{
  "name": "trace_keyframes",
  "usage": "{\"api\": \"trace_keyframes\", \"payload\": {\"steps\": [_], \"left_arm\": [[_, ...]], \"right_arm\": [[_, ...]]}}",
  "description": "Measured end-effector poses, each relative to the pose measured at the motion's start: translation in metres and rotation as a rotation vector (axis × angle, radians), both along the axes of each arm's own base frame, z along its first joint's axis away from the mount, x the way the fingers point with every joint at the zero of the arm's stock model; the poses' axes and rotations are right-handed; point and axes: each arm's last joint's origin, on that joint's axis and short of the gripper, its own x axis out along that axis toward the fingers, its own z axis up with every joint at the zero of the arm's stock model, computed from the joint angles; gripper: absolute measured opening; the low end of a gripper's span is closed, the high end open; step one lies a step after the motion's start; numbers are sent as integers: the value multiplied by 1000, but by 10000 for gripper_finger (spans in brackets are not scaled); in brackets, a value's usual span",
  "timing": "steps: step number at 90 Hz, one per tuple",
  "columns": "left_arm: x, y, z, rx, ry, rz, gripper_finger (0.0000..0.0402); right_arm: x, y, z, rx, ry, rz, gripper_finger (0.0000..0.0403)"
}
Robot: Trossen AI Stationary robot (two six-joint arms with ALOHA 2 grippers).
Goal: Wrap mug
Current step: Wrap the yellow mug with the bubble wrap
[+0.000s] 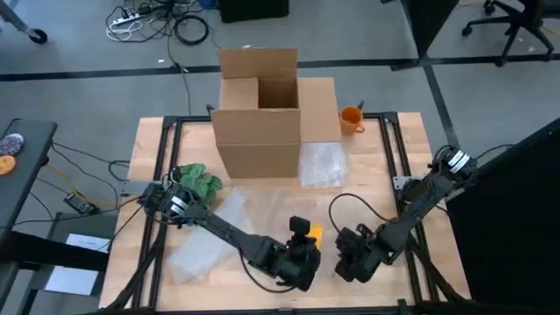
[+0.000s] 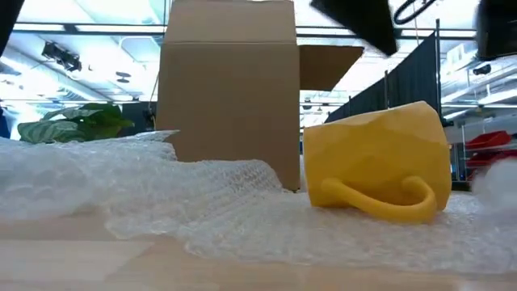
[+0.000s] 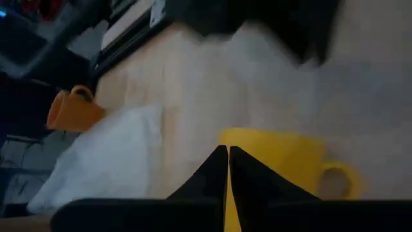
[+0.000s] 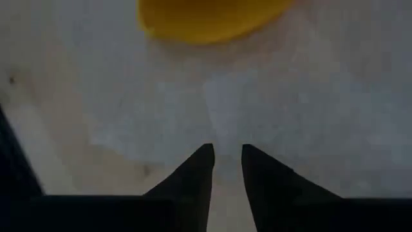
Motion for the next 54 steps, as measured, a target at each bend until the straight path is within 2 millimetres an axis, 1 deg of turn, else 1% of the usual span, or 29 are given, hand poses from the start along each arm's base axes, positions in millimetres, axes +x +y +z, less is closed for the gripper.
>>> {"api": "trace_keyframes", "payload": {"steps": [6,14,31,42,54], "left_arm": [[-1,-6,1,-40,-1,-39,2],[0,-10,2,-77,-16,-64,2],[7,-15,5,-176,-118,-83,2],[12,-21,-6,-292,-172,-174,2],[12,-23,-22,-342,-201,-218,2]], "right_arm": [[2,-4,2,-37,-13,23,59],[4,-8,5,-113,-59,30,59],[7,-18,5,-271,-86,52,59],[9,-25,10,-357,-126,35,59],[6,-31,23,-360,-151,38,55]]}}
